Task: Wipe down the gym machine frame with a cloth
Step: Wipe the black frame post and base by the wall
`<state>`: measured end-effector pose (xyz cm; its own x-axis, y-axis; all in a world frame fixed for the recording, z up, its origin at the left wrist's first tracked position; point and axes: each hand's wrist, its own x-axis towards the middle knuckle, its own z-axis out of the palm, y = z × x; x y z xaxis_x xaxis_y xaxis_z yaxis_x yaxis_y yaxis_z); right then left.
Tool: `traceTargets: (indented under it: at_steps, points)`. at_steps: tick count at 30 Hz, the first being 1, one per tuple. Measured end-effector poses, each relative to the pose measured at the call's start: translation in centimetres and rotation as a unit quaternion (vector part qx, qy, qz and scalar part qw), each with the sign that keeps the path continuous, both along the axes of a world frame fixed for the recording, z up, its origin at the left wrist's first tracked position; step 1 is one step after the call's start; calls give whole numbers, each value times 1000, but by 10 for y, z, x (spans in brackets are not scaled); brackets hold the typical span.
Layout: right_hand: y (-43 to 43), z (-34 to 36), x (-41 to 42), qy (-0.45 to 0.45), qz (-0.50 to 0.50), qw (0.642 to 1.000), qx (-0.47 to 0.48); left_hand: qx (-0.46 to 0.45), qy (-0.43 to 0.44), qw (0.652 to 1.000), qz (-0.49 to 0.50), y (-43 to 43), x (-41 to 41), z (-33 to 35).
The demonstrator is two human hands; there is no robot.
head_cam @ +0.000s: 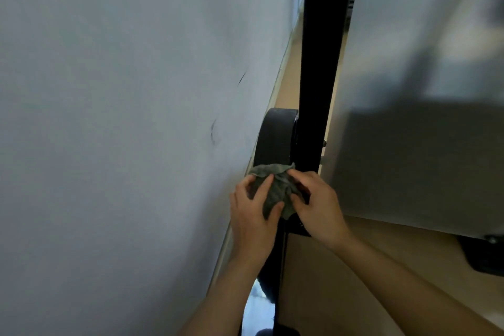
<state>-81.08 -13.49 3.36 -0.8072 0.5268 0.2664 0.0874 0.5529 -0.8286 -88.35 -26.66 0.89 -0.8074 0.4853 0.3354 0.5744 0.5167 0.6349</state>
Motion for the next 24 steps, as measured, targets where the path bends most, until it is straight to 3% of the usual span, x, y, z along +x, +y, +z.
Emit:
traceTargets:
  at_steps: [3,6,11,14,22,24]
  points:
    - [12,4,-3,5,18,994,-112,33,10,999,16,11,-7,4]
    - [22,6,-3,20,45,986,-158,57,-8,998,2,18,-18,10]
    - [29,4,-8,5,-6,1000,-13,49,3,998,-32,28,-42,22]
    - [31,5,-15,22,-23,999,-2,14,28,998,-46,42,-58,35]
    - [28,-2,-16,45,43,984,-165,-145,-5,975,-171,68,-112,84]
    - [25,-3,-17,46,38,983,-172,-147,-13,971,-188,68,-113,85]
